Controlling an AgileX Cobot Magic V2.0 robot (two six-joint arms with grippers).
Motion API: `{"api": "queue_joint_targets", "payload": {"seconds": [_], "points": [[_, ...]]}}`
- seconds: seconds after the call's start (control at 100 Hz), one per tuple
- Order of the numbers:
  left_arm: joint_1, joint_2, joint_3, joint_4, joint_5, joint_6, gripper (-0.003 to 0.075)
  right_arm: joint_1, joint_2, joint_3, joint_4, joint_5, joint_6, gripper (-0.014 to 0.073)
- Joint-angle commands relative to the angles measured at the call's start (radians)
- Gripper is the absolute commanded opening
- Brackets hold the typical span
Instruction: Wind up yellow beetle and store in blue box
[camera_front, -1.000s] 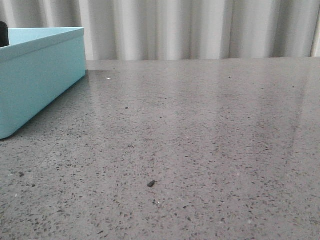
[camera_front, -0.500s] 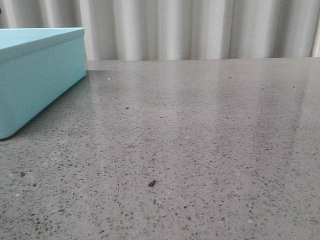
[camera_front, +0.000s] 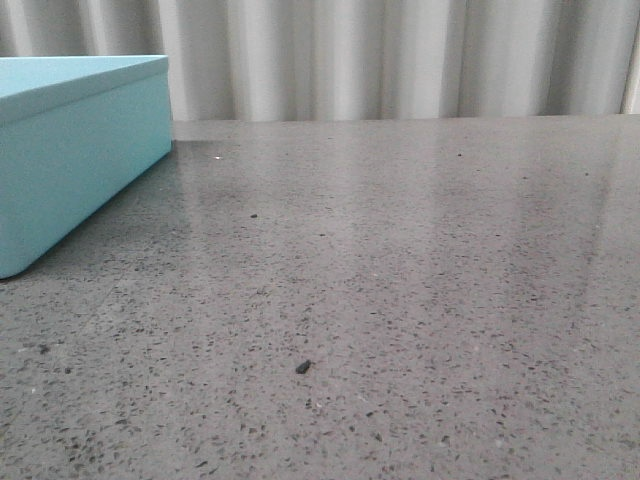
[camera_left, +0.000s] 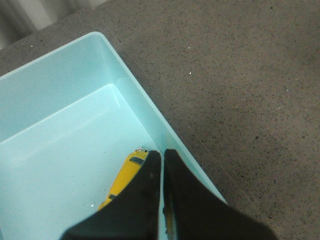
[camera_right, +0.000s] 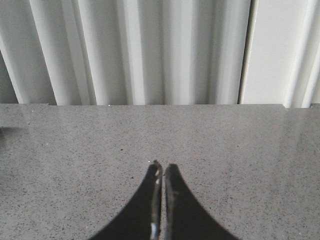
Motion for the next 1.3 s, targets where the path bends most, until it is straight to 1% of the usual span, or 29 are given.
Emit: {"api": "queue_joint_targets", "payload": {"seconds": [0.0, 0.16, 0.33, 0.47, 0.67, 0.74, 0.93, 1.01, 1.14, 1.29], "points": [[0.003, -0.094, 0.046, -0.044, -0.091, -0.009, -0.0021, -0.005, 0.001, 0.021, -0.018, -0.134, -0.01, -0.0061], [0.003, -0.248, 0.233, -0.044, -0.238, -0.009, -0.0021, -0.005, -0.004, 0.113, -0.099, -0.22, -0.01, -0.0061], [0.003, -0.454, 0.469, -0.071, -0.406, -0.009, -0.0021, -0.005, -0.004, 0.2, -0.107, -0.348, -0.01, -0.0061], [0.003, -0.623, 0.635, -0.079, -0.487, -0.009, -0.0021, -0.005, -0.004, 0.267, -0.107, -0.444, -0.01, -0.0061], [0.003, -0.844, 0.839, -0.141, -0.577, -0.009, -0.0021, -0.005, -0.004, 0.34, -0.107, -0.494, -0.01, -0.0061], [0.003, -0.912, 0.895, -0.141, -0.588, -0.009, -0.0021, -0.005, -0.004, 0.371, -0.107, -0.545, -0.01, -0.0062], [0.003, -1.071, 1.02, -0.148, -0.632, -0.009, -0.0021, -0.005, -0.004, 0.47, -0.107, -0.741, -0.01, -0.0062], [0.003, -1.12, 1.065, -0.148, -0.665, -0.009, -0.0021, -0.005, -0.004, 0.506, -0.107, -0.748, -0.01, -0.0062], [0.003, -1.179, 1.123, -0.167, -0.683, -0.009, -0.0021, -0.005, -0.004, 0.565, -0.107, -0.744, -0.01, -0.0062], [0.003, -1.197, 1.127, -0.192, -0.681, -0.009, -0.0021, -0.005, -0.004, 0.592, -0.107, -0.723, -0.01, -0.0062]]}}
